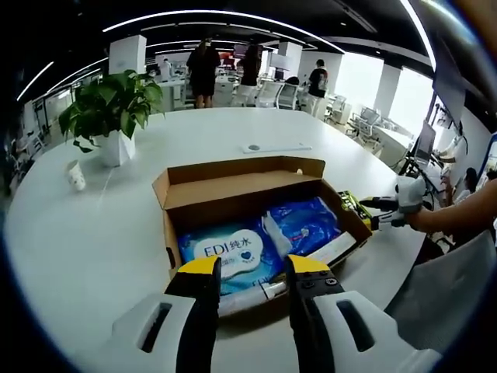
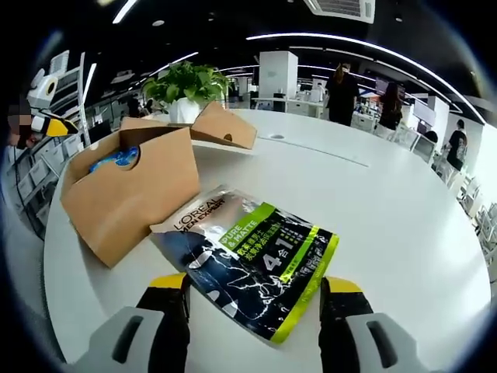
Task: Operate the shoe box by opening the lid, removing the specified soft item, and placing it in the target area until the item is outside and the box remains undamaged.
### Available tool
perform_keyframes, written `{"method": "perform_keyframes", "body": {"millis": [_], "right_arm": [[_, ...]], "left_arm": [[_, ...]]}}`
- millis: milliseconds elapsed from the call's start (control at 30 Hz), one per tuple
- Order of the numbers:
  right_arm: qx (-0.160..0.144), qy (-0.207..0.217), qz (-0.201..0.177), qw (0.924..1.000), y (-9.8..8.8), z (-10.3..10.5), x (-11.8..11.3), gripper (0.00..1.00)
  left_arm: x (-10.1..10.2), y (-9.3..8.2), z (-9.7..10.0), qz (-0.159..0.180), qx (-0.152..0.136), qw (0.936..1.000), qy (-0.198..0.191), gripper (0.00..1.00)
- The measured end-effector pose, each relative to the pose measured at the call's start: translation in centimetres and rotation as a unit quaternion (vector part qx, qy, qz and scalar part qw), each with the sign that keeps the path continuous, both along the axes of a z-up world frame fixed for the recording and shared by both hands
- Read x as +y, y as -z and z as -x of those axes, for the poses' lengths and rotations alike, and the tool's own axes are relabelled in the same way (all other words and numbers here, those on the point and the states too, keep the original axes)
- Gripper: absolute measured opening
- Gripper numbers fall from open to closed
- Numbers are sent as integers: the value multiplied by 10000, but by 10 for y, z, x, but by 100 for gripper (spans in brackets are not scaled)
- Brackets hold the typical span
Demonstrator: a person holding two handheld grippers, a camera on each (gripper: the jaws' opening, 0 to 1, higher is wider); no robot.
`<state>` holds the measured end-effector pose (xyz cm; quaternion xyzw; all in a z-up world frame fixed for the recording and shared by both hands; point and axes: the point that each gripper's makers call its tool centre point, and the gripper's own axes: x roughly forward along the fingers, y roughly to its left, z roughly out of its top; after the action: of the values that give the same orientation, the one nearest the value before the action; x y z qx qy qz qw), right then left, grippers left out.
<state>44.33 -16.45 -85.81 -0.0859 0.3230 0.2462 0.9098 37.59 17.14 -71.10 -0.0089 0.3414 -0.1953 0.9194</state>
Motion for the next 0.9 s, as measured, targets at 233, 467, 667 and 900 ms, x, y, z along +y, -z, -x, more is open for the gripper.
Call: {"method": "perform_keyframes", "body": {"millis": [233,467,667,900], "right_arm": [[-12,-130,64,9999,-1,-5,-3,63],[-14,-178,144,9997,-2,-7,-10,59],[-44,-196,208,9996,-3,-6,-16,57],[-63,-214,259,9994,-5,-4,-20,56]], "left_arm": [[12,3,3,-76,42,9999,-99,33],[27,9,11,-138,111,9995,-259,33],[38,14,14,-208,157,9989,-397,32],[56,21,14,-314,196,9974,-624,30]]}}
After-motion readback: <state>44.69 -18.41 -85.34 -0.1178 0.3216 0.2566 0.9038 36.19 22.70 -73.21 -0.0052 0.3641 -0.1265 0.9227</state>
